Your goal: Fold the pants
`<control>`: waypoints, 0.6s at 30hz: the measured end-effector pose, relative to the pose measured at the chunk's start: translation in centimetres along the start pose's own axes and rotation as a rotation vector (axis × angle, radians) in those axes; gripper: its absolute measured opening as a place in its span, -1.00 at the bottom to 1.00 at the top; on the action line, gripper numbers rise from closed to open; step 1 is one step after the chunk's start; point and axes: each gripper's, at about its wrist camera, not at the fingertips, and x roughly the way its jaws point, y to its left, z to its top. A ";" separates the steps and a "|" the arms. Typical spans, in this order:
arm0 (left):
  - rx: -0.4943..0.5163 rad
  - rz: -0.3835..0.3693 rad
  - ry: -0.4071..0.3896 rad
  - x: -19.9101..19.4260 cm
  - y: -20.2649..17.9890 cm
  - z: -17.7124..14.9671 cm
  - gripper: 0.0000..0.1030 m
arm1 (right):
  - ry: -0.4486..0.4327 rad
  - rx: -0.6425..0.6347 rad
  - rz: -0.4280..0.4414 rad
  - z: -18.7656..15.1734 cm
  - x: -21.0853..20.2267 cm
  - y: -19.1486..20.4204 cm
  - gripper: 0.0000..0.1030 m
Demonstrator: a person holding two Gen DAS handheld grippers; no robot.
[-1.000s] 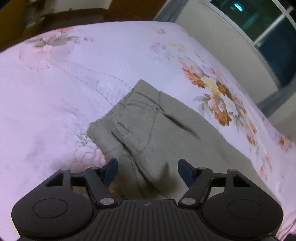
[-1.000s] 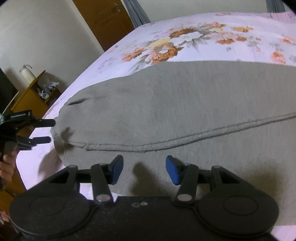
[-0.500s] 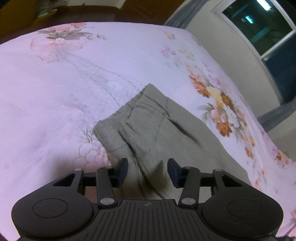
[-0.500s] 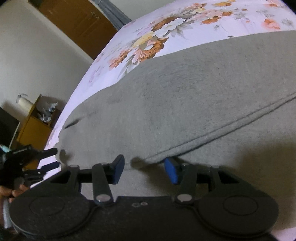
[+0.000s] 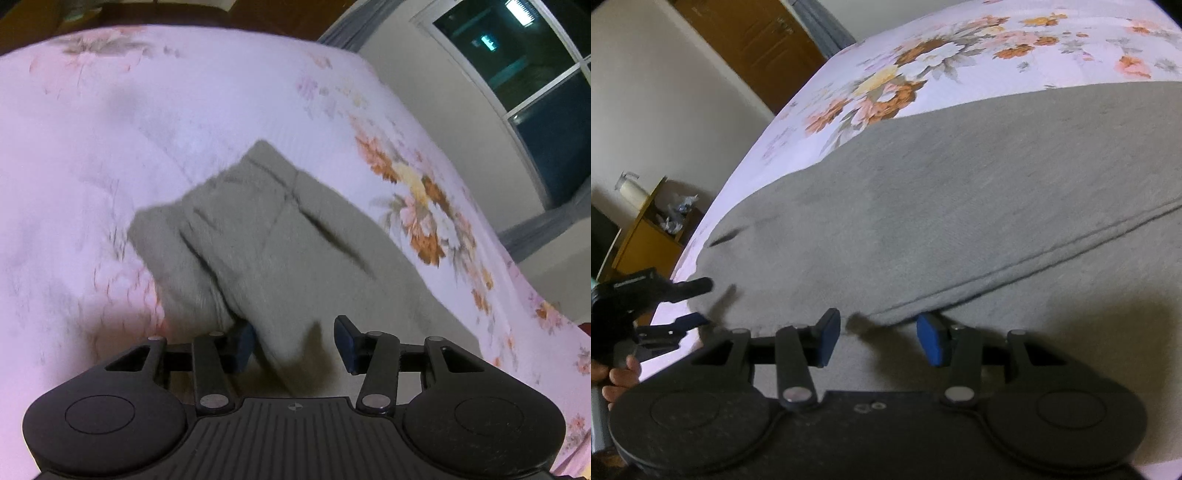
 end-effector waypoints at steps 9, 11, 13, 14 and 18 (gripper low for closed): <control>-0.035 0.012 -0.047 0.4 1.9 2.1 -0.61 | -0.080 0.063 0.019 0.7 0.6 0.5 -0.82; -0.007 -0.004 -0.065 -0.5 1.7 2.3 -0.66 | -0.103 -0.016 0.021 0.5 -0.5 2.0 -0.82; 0.008 -0.015 -0.079 -1.7 1.8 2.7 -0.67 | -0.113 -0.043 0.050 0.2 -1.7 3.0 -0.82; 0.009 -0.024 -0.083 -2.4 2.1 2.9 -0.67 | -0.117 -0.061 0.065 -0.1 -2.3 3.6 -0.82; 0.048 -0.002 -0.094 -4.0 3.7 3.0 -0.67 | -0.084 -0.120 0.106 -2.0 -3.0 5.5 -0.83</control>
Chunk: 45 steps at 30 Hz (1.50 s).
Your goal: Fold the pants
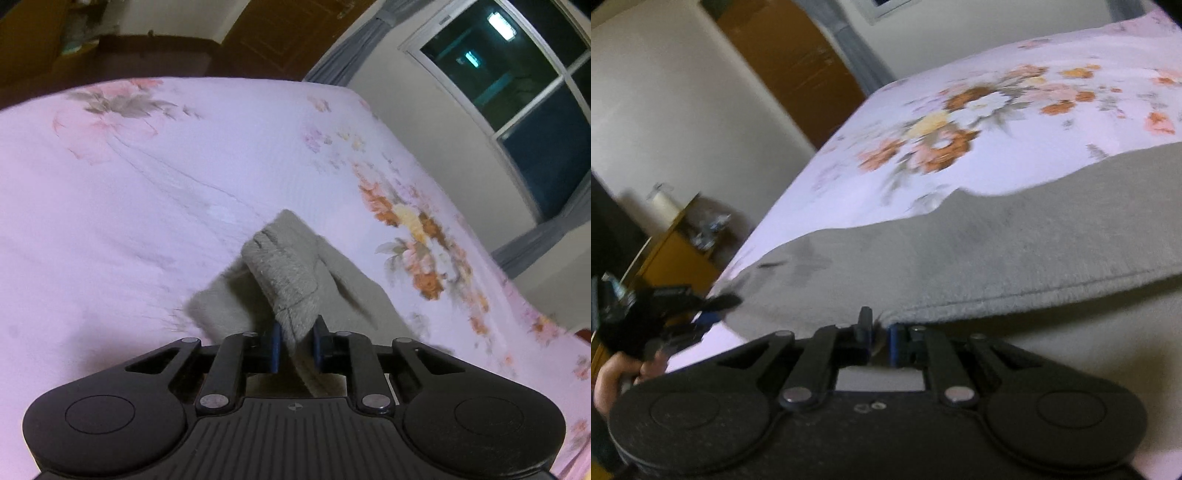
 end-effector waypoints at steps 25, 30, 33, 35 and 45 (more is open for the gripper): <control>0.203 0.095 -0.014 -2.8 -2.0 -3.6 -0.37 | 0.029 0.020 -0.125 -3.2 -1.8 -3.5 -0.27; 0.263 0.020 0.077 -1.5 -6.3 -6.4 -0.29 | -0.006 0.111 -0.236 -3.5 -5.2 -8.7 -0.22; 0.299 0.012 0.134 0.3 -8.5 -8.8 -0.11 | -0.038 0.208 -0.287 -3.5 -7.4 -12.4 -0.25; 0.335 0.039 0.130 1.1 -9.4 -10.0 0.12 | -0.062 0.267 -0.308 -3.4 -8.5 -14.5 -0.25; 0.384 0.114 0.108 2.3 -10.1 -11.5 0.12 | -0.250 0.543 -0.272 -1.5 -7.6 -21.2 -0.25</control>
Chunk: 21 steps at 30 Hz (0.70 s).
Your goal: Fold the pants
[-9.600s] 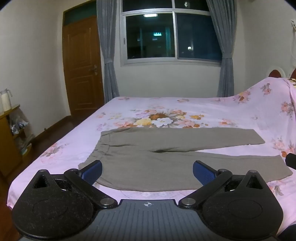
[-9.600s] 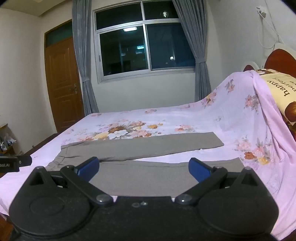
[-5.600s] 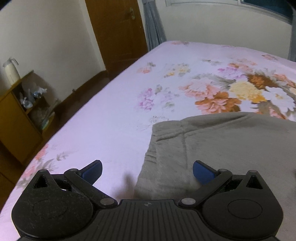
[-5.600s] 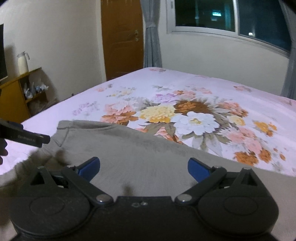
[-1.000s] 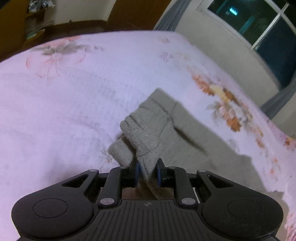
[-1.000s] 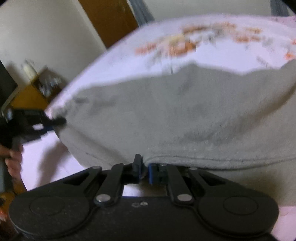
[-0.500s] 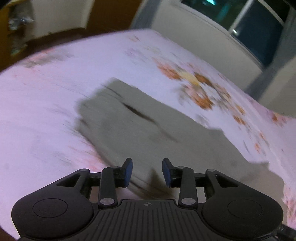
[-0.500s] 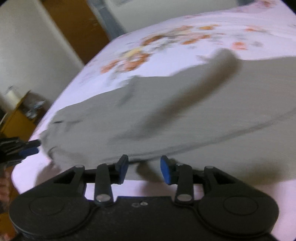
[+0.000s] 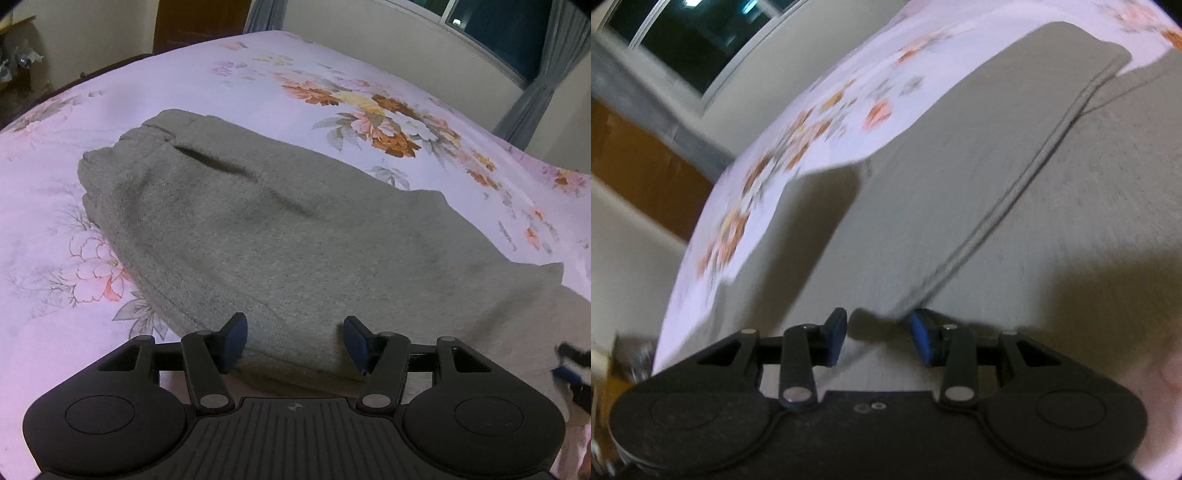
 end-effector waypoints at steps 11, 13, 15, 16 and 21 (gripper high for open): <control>0.097 0.026 -0.013 0.5 -2.8 -0.4 0.79 | -0.155 -0.209 -0.035 -0.1 -4.6 1.8 -0.85; 0.115 0.030 -0.010 0.5 -2.9 -0.4 0.79 | -0.172 -0.257 -0.029 -0.9 -6.9 1.6 -0.85; 0.143 0.039 -0.009 0.4 -3.0 -0.7 0.79 | -0.165 -0.276 -0.039 -2.0 -8.2 1.2 -0.85; 0.162 0.049 -0.010 0.5 -3.2 -0.8 0.79 | -0.142 -0.292 -0.070 -2.6 -7.8 0.8 -0.85; 0.246 0.105 -0.022 1.0 -4.8 -1.7 0.92 | -0.026 -0.294 -0.167 -3.2 -4.1 -0.9 -0.71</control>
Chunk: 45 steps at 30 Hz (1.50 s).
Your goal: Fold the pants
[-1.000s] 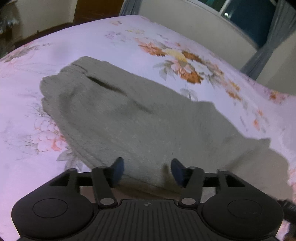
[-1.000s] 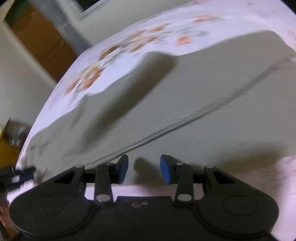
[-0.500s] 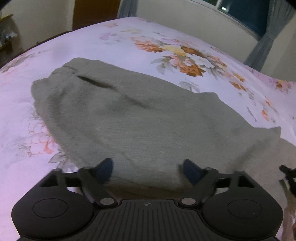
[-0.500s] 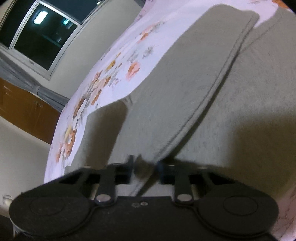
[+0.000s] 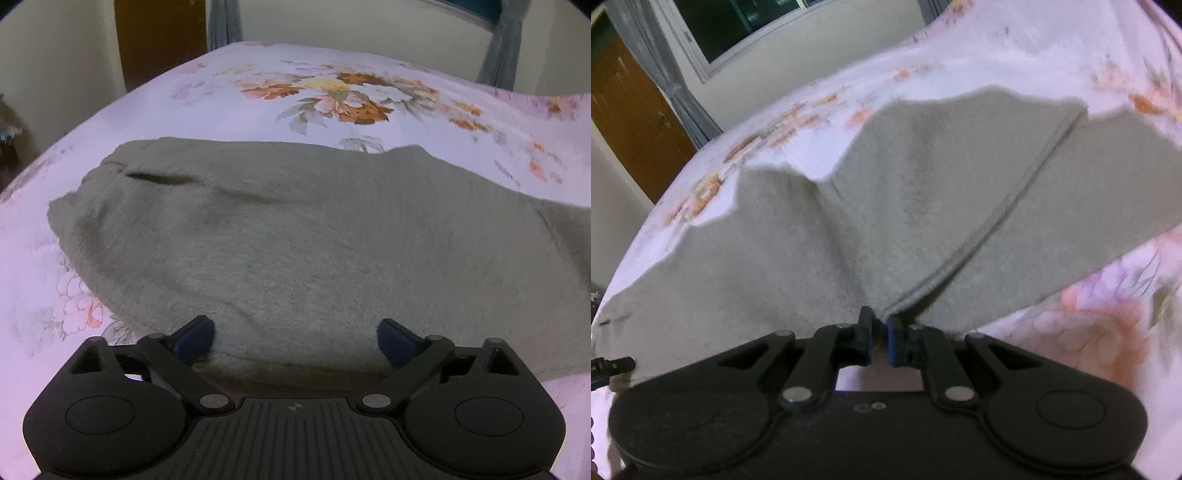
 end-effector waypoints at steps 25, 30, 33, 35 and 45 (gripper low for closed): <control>-0.005 0.041 0.002 0.6 -0.9 0.3 1.00 | -0.136 0.308 -0.006 10.0 3.2 -10.8 -0.84; -0.002 0.043 0.002 0.5 -0.9 0.2 1.00 | -0.279 0.103 -0.026 11.0 -1.6 -8.1 -0.86; -0.004 0.045 -0.002 0.5 -0.9 0.2 1.00 | -0.362 -0.012 -0.084 9.8 -5.0 -7.2 -0.86; -0.003 0.048 -0.006 0.5 -0.9 0.1 1.00 | -0.326 0.005 -0.107 8.2 -5.4 -8.3 -0.85; 0.005 0.046 -0.007 0.4 -0.9 0.1 1.00 | -0.167 0.228 -0.100 4.8 -3.3 -13.2 -0.44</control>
